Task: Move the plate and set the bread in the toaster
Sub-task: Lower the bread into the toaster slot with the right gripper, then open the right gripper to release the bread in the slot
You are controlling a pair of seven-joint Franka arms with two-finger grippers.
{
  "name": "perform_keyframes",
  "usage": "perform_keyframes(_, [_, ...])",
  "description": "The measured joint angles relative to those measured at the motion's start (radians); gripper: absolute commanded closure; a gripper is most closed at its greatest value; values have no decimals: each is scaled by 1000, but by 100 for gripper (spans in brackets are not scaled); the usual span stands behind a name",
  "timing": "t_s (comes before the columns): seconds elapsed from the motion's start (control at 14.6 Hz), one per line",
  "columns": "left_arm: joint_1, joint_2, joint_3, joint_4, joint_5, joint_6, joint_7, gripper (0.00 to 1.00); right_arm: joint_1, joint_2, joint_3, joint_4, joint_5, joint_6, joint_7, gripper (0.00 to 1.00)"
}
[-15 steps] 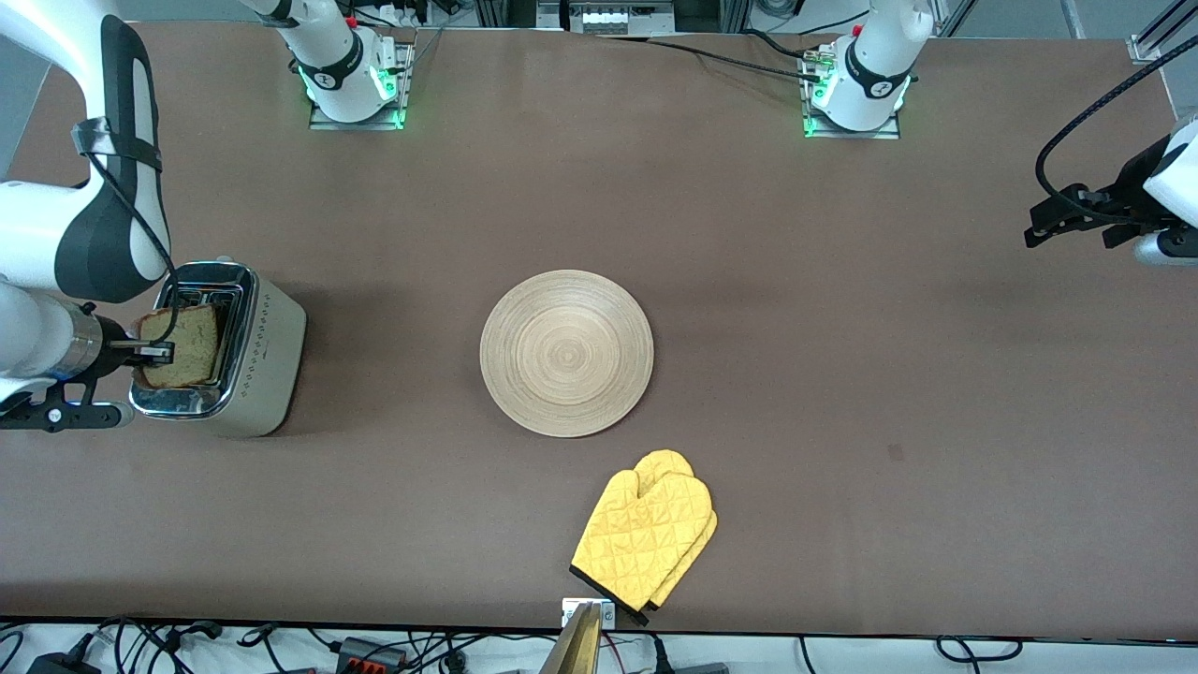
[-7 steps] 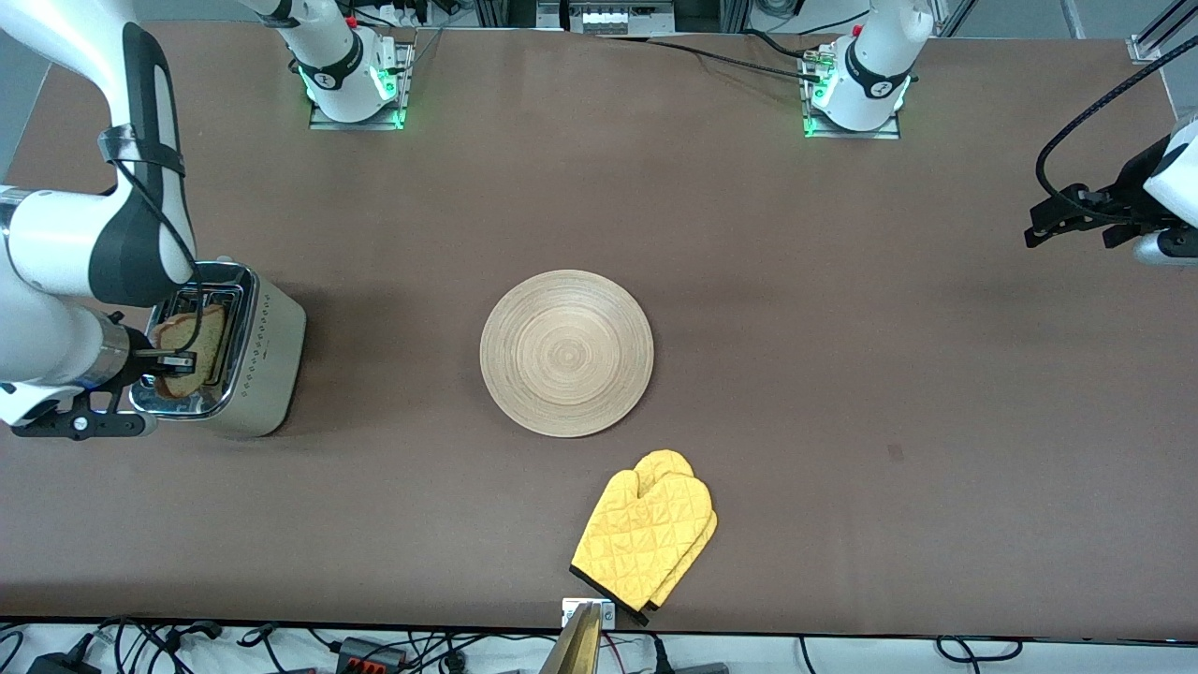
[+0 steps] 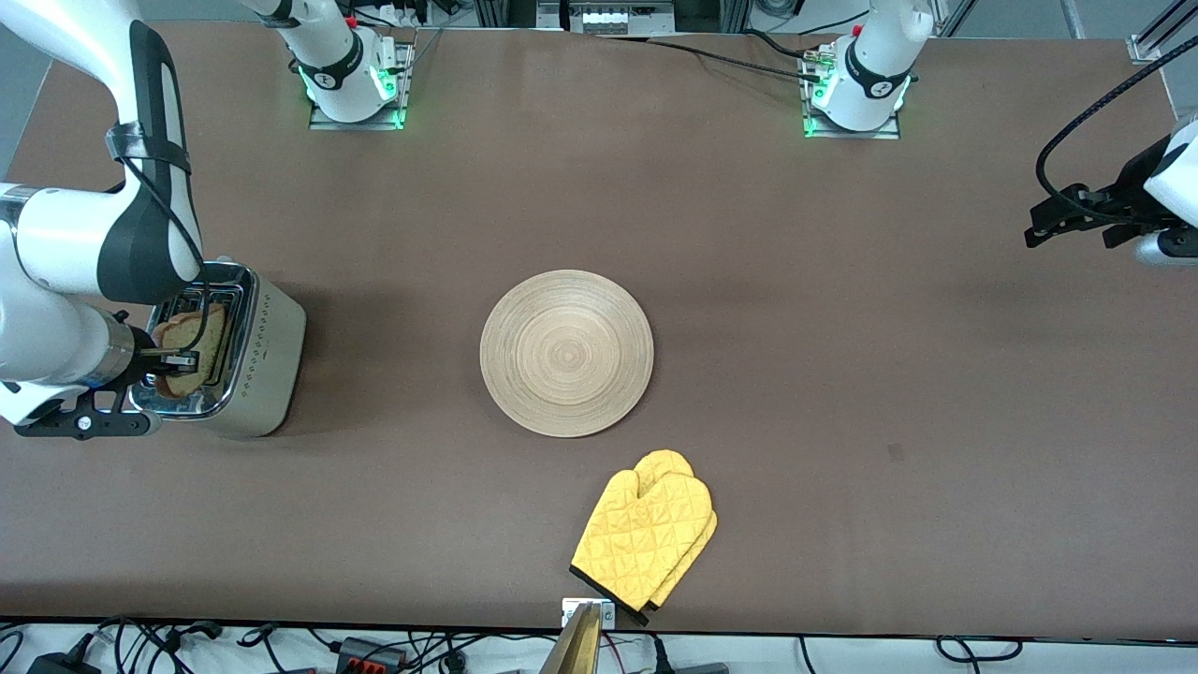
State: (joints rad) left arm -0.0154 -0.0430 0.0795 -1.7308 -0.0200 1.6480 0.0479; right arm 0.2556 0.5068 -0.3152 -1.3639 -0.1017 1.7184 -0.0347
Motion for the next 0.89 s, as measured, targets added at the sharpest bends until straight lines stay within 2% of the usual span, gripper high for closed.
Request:
perform_keyframes(0.48, [0,0,1,0,0,-12,0,0,0,-1,1,-10,-39,49,1,100])
perform_keyframes(0.89, [0,0,1,0,0,-12,0,0,34,-1,1,-20,-45,36,106,100])
